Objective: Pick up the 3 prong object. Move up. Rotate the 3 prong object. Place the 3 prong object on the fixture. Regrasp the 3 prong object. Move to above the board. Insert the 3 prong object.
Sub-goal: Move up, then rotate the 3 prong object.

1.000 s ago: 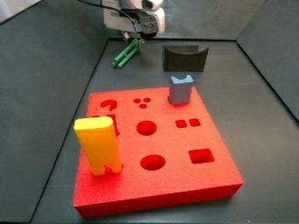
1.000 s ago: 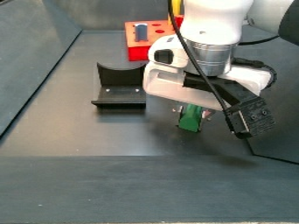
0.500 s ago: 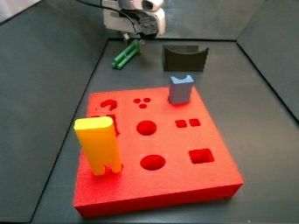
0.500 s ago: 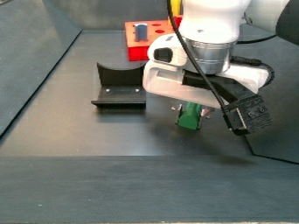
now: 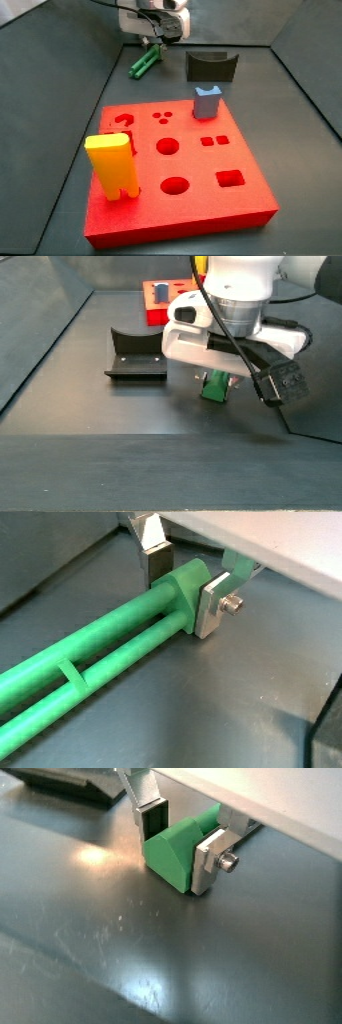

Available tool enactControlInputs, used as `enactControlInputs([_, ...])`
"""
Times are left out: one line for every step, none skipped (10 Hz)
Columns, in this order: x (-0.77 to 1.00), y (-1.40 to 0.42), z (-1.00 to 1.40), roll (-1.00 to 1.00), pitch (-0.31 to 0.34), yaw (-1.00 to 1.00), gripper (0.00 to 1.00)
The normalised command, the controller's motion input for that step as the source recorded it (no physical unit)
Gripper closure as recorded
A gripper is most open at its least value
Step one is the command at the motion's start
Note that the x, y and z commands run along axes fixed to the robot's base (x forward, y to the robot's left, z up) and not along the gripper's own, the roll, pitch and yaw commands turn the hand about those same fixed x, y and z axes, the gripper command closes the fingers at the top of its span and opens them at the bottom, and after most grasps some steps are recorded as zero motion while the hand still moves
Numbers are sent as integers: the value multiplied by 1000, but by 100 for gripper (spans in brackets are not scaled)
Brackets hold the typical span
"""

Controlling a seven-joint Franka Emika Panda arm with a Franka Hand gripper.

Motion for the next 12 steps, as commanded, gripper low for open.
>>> enactControlInputs([0,0,833,0,0,0,100])
enactControlInputs([44,12,842,7,-19,-31,100])
enactControlInputs([22,12,786,10,0,-33,100])
enactControlInputs([-4,8,638,27,30,-37,100])
enactControlInputs([-6,7,555,34,44,-35,100])
enactControlInputs([-14,2,338,58,72,-29,100])
enactControlInputs([-17,0,208,72,86,-22,100])
enactControlInputs([-29,-724,833,0,0,0,100])
enactControlInputs([-23,-722,776,11,-6,7,100])
enactControlInputs([-53,-479,620,71,7,24,100])
enactControlInputs([-49,-349,550,92,24,24,100])
enactControlInputs([-24,-133,398,118,72,23,100])
